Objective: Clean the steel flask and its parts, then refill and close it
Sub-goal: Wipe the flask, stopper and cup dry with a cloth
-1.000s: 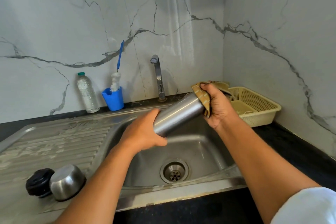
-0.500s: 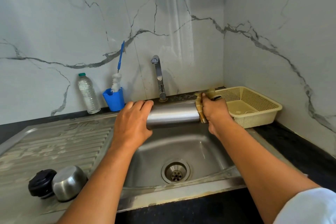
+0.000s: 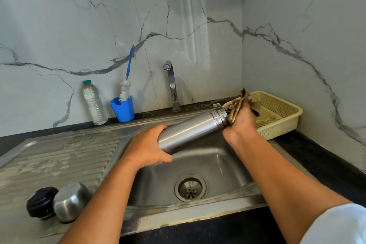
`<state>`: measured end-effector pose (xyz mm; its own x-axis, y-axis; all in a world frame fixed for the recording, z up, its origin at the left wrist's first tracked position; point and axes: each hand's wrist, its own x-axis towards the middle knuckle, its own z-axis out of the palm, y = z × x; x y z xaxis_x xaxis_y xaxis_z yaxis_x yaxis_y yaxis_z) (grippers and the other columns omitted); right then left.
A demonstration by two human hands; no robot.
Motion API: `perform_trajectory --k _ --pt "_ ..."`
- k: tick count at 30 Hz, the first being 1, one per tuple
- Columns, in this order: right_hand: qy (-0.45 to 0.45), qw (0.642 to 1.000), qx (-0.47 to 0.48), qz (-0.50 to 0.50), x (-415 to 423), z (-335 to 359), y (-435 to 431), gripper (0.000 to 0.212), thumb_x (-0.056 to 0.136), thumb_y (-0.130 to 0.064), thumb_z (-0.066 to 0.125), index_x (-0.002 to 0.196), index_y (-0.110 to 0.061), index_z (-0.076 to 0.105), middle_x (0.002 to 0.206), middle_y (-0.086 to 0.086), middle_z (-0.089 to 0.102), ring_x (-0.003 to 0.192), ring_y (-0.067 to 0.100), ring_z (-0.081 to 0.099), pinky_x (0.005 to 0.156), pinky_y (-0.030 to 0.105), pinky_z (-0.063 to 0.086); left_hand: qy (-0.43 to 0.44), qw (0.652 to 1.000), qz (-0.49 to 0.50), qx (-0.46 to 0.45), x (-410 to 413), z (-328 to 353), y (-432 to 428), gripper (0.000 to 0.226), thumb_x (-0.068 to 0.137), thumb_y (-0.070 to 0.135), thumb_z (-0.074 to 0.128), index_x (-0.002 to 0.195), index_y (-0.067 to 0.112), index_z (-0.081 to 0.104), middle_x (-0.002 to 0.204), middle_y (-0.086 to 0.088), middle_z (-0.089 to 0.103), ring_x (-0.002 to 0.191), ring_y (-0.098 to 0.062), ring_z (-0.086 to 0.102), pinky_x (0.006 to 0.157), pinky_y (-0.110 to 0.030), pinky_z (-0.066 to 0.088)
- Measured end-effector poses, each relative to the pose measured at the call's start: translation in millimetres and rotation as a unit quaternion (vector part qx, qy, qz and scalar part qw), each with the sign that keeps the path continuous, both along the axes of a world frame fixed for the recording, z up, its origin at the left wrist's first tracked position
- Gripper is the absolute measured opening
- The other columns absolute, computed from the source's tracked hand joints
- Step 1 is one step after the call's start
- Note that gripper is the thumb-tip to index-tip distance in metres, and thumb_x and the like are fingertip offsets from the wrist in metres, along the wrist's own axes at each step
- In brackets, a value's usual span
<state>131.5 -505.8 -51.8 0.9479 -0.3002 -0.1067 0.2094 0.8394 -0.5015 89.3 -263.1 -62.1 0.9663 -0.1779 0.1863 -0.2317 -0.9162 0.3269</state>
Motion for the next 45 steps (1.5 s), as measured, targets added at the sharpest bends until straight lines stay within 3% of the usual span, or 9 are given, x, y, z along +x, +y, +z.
perform_trajectory --k 9,17,24,26,29,32,36,40,45 --pt "-0.042 0.997 0.008 0.059 -3 8 14 0.029 0.101 -0.039 0.058 0.098 -0.011 0.068 0.079 0.005 0.075 0.072 0.016 0.074 0.07 0.033 0.063 0.006 0.998 0.004 -0.064 0 2 -1 0.083 0.065 0.03 0.088 0.137 0.036 0.046 0.102 0.015 0.053 0.088 -0.007 0.055 0.065 -0.024 0.045" --pt "-0.104 0.984 -0.14 0.032 -13 9 23 0.036 0.103 -0.032 0.054 0.128 -0.008 0.063 0.115 0.008 0.075 0.108 0.019 0.071 0.096 0.032 0.057 0.053 0.986 0.002 -0.157 -2 -1 -1 0.074 0.067 0.02 0.088 0.128 0.034 0.049 0.106 0.004 0.058 0.09 -0.014 0.064 0.061 -0.023 0.058" --pt "-0.197 0.875 -0.442 -0.034 -10 4 25 0.015 0.107 -0.01 0.045 0.112 -0.011 0.06 0.074 0.008 0.058 0.069 0.018 0.059 0.079 0.03 0.055 0.028 0.992 0.034 -0.121 4 -5 6 0.081 0.066 0.026 0.089 0.134 0.035 0.045 0.108 0.006 0.056 0.091 -0.012 0.06 0.065 -0.027 0.055" --pt "-0.17 0.832 -0.526 -0.047 -9 1 22 0.018 0.104 -0.014 0.048 0.103 -0.019 0.065 0.077 0.002 0.064 0.075 0.02 0.062 0.082 0.038 0.057 -0.019 0.995 0.069 -0.068 6 -4 12 0.087 0.065 0.029 0.088 0.139 0.035 0.043 0.113 0.005 0.056 0.094 -0.015 0.058 0.071 -0.03 0.051" --pt "-0.106 0.802 -0.584 -0.068 -14 -3 17 0.018 0.102 -0.018 0.057 0.091 -0.029 0.067 0.076 -0.005 0.068 0.078 0.013 0.066 0.079 0.026 0.056 -0.122 0.985 0.113 0.034 6 0 17 0.092 0.068 0.031 0.087 0.147 0.032 0.04 0.128 0.003 0.054 0.11 -0.021 0.051 0.081 -0.037 0.05" --pt "-0.008 0.82 -0.57 -0.057 -15 -4 18 0.026 0.102 -0.025 0.055 0.077 -0.022 0.063 0.07 -0.003 0.066 0.07 0.007 0.066 0.063 0.018 0.05 -0.238 0.959 0.111 0.111 6 4 14 0.088 0.064 0.027 0.093 0.141 0.025 0.051 0.126 0.002 0.06 0.111 -0.026 0.052 0.079 -0.039 0.05" --pt "0.093 0.878 -0.467 0.056 -13 -4 16 0.023 0.102 -0.036 0.052 0.103 -0.018 0.066 0.099 0.013 0.07 0.095 0.032 0.069 0.074 0.041 0.06 -0.312 0.937 0.047 0.152 8 2 13 0.094 0.04 0.019 0.101 0.127 0.019 0.065 0.111 -0.001 0.069 0.096 -0.03 0.059 0.069 -0.039 0.055" --pt "0.095 0.882 -0.46 0.031 -14 -4 12 0.022 0.1 -0.033 0.054 0.094 -0.014 0.064 0.101 0.02 0.069 0.098 0.037 0.067 0.084 0.051 0.06 -0.192 0.97 0.049 0.144 1 4 3 0.089 0.067 0.036 0.087 0.145 0.031 0.047 0.13 0.008 0.056 0.112 -0.018 0.051 0.081 -0.033 0.049" --pt "-0.017 0.907 -0.416 -0.065 -12 -2 17 0.014 0.096 -0.031 0.066 0.089 -0.02 0.068 0.086 0.002 0.073 0.092 0.022 0.069 0.088 0.037 0.053 0.004 1.0 -0.011 -0.019 -6 5 4 0.085 0.064 0.036 0.088 0.139 0.037 0.049 0.106 0.015 0.056 0.087 -0.006 0.056 0.064 -0.02 0.047"
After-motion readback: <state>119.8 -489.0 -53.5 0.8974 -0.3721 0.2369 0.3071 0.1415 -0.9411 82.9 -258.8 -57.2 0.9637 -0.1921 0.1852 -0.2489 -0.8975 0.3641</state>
